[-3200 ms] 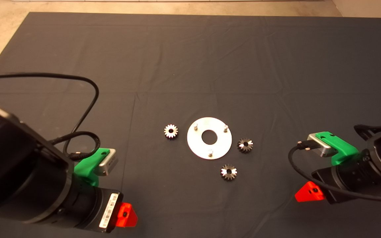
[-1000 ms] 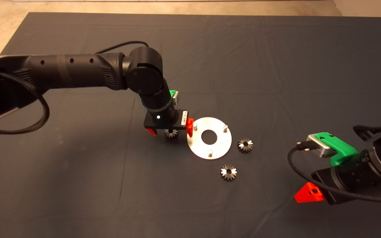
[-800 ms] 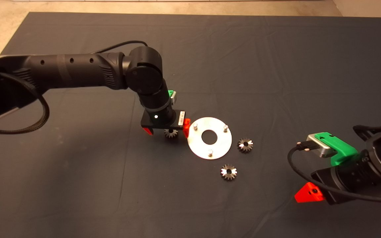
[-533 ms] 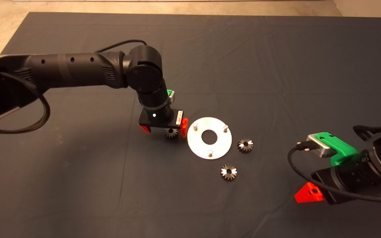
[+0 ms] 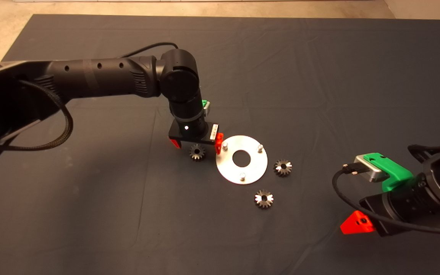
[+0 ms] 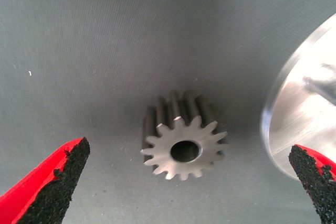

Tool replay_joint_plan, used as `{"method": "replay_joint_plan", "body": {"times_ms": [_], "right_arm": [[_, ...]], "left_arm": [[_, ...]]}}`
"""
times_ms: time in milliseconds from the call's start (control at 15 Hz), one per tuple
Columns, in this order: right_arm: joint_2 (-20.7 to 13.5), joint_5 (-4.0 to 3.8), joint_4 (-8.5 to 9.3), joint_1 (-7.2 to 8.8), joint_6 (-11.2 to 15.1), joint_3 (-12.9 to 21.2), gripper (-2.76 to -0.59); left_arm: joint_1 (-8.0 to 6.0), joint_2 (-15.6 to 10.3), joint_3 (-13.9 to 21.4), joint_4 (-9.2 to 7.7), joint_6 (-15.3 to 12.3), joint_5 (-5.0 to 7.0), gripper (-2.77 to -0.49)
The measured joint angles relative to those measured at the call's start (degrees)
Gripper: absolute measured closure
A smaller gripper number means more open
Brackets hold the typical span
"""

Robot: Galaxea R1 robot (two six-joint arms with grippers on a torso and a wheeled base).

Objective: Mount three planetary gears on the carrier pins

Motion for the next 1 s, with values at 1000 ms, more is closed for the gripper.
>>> {"method": "replay_joint_plan", "body": {"times_ms": [1000], "right_arm": [[0.0, 0.00, 0.00, 0.00, 0.0, 0.0, -2.46]], "left_arm": [[1.98, -0.1, -2.6, -0.01, 2.3, 0.20, -2.49]]}}
